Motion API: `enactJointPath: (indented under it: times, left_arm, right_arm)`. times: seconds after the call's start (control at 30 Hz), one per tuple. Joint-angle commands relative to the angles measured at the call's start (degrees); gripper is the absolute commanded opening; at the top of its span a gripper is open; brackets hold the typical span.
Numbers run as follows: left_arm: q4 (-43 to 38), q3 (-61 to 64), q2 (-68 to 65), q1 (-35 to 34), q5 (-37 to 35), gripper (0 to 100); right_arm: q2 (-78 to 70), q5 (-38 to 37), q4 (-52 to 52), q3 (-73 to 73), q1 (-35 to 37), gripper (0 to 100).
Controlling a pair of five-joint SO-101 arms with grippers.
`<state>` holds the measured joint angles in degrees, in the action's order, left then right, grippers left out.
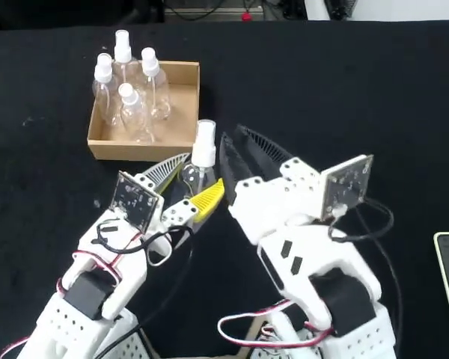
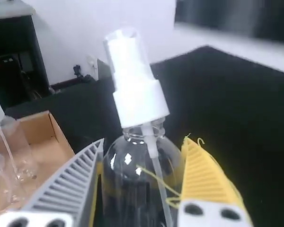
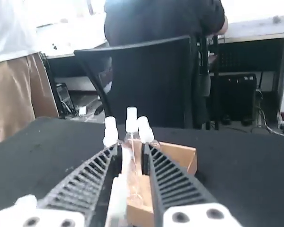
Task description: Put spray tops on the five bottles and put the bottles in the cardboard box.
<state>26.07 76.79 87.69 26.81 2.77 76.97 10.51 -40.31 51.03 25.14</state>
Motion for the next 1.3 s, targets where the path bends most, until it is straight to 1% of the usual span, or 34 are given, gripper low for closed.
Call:
enactJointPath:
  times: [0.0,0.1,0.23,0.33,0.5,0.57,0.73,0.97,1.1,1.27]
  left_arm:
    - [0.2,-0.2,0.8,0.0,0.4,15]
    - [0.2,-0.7,0.8,0.1,0.4,15]
    - [0.2,-1.3,0.8,0.1,0.4,15]
    - [0.2,-1.4,0.8,0.1,0.4,15]
    - [-0.3,-1.6,0.8,0.0,0.5,15]
    - [-0.3,-1.6,0.8,-0.4,0.5,15]
    - [-0.3,-1.5,0.8,-0.5,2.5,15]
    - [-1.2,-1.7,0.8,-0.5,2.5,15]
    - [-1.8,-1.6,0.8,-0.4,2.5,15]
    - [-1.8,-1.6,0.8,-0.5,2.7,15]
  right_arm:
    - [-6.9,-0.3,1.7,-5.8,-2.8,6.3]
    - [-11.4,-0.2,1.4,-6.5,-4.8,6.3]
    - [-12.0,-0.2,1.7,-4.9,-6.7,6.3]
    - [-12.0,-0.3,1.8,-3.2,-5.5,6.3]
    - [-11.8,-0.5,1.2,-0.9,0.4,6.3]
    - [-11.8,-0.5,1.1,-0.8,1.6,6.2]
    - [-10.7,-0.5,-2.0,-1.2,2.4,6.3]
    - [-0.7,-0.6,-6.4,1.5,2.2,6.3]
    - [2.3,-0.6,-5.4,3.9,2.2,6.2]
    - [0.0,-0.6,-4.5,4.4,2.3,6.3]
